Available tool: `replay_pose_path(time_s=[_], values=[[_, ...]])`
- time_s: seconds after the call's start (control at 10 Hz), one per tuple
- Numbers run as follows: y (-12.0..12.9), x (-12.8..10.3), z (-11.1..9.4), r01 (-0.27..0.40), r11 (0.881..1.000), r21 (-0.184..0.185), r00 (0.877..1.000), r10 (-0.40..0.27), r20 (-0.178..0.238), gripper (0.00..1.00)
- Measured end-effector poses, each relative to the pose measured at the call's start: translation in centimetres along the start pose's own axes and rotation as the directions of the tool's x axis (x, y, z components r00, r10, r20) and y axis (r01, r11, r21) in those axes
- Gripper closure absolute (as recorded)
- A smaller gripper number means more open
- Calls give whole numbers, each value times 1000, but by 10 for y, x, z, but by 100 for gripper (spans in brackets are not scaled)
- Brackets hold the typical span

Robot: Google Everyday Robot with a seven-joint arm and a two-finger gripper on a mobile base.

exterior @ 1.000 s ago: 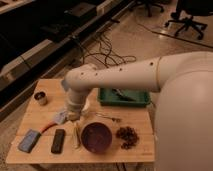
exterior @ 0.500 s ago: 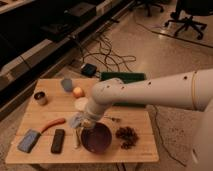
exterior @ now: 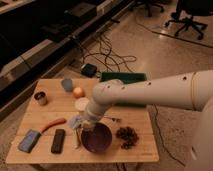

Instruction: Wipe purple bowl with towel

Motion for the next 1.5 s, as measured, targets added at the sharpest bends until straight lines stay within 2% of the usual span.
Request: replay_pose_path(time_s=[0.1,0.4,0.6,0.9,1.2,1.5], values=[[2,0,0,-6,1000,-5,1000,6,0,100],[10,-1,-21,-47,999,-24,999,47,-12,100],[17,4,-24,-74,996,-51,997,73,-31,100],[29,30,-27,-141,985,-94,989,137,-51,100],[40,55,-32,-182,978,-98,982,176,-63,100],[42,68,-16,-221,969,-107,974,213,-83,100]])
